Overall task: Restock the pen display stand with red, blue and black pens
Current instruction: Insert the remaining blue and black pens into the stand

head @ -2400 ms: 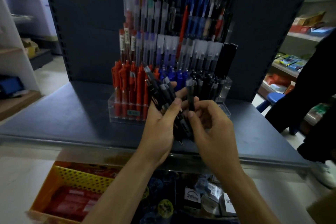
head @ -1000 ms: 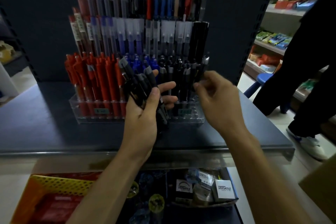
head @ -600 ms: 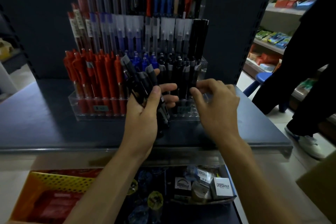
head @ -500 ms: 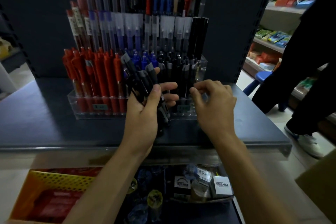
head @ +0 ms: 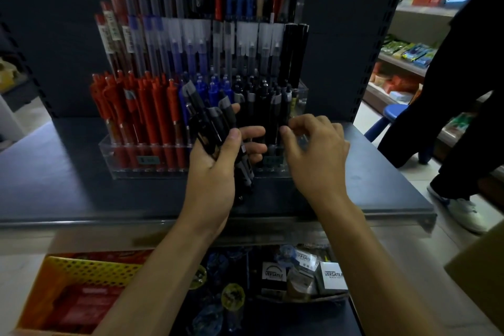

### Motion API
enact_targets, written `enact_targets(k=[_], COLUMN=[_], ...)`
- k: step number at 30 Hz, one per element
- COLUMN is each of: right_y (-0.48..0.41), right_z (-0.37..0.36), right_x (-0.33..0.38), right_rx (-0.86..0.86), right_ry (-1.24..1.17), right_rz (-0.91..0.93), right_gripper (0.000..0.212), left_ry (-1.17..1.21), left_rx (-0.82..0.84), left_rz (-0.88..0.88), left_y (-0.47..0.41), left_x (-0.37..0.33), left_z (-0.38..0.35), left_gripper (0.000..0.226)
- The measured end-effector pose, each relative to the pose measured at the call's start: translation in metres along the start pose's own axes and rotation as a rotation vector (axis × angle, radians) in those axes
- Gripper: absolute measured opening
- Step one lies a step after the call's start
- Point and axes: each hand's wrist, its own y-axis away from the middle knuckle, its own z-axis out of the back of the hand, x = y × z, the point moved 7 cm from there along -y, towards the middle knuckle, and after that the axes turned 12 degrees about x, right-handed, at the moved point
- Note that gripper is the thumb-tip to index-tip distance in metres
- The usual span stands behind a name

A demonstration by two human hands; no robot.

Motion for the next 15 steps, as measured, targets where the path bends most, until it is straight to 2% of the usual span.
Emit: enact_targets(k=[8,15], right_y=[-0.0001,0.0025], right_z=[-0.0052,-0.0076], right_x=[0.0008,-0.0006], right_rx=[0.079,0.074], right_ry=[-0.125,-0.275], right_rz=[-0.006,0.023], right_gripper=[0.028,0.034], left_ry=[0.01,-0.007], left_rx=[-0.002,0.021], left_rz=[0.009,0.021], left_y=[0.0008,0.0004], left_x=[0.001,0.0016], left_z=[0.001,-0.0002], left_gripper=[0.028,0.031])
